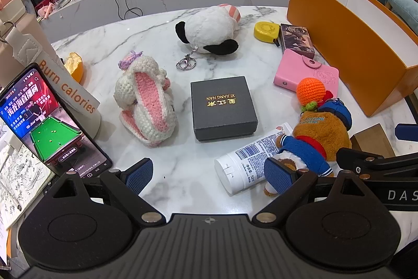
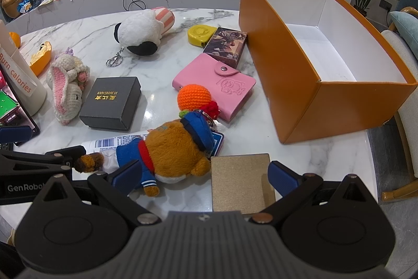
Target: Organize objects
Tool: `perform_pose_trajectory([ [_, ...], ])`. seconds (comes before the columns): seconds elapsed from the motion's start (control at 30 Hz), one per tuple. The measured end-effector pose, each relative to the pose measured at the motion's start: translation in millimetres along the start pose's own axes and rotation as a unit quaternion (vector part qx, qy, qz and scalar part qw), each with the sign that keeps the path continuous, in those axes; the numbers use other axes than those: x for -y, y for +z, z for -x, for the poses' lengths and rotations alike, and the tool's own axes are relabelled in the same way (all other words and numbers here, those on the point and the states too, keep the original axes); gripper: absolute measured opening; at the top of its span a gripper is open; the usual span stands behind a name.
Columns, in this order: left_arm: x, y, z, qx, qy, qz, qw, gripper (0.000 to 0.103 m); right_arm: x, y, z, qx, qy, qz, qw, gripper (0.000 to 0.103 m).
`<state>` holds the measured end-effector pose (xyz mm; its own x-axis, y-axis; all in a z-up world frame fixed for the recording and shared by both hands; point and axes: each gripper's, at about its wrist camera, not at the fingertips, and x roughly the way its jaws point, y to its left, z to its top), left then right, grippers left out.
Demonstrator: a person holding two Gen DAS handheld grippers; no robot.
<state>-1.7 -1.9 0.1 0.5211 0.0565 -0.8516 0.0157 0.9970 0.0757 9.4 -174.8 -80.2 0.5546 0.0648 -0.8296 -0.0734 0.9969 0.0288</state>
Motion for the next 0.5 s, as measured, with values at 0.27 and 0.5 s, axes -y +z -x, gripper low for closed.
perform_pose_trajectory([
  [0.27, 3.3, 1.2, 0.6, 0.001, -0.003, -0.007, 1.0000, 0.103, 2.4, -2.5, -0.9, 0.001, -0.001, -0.001, 1.000, 0.102],
  [0.5, 3.7, 4.4, 0.5, 0.010, -0.021, -0.002, 0.9997, 0.103, 6.5, 0.2, 2.3, 0.007, -0.002, 0.001, 1.000, 0.102],
])
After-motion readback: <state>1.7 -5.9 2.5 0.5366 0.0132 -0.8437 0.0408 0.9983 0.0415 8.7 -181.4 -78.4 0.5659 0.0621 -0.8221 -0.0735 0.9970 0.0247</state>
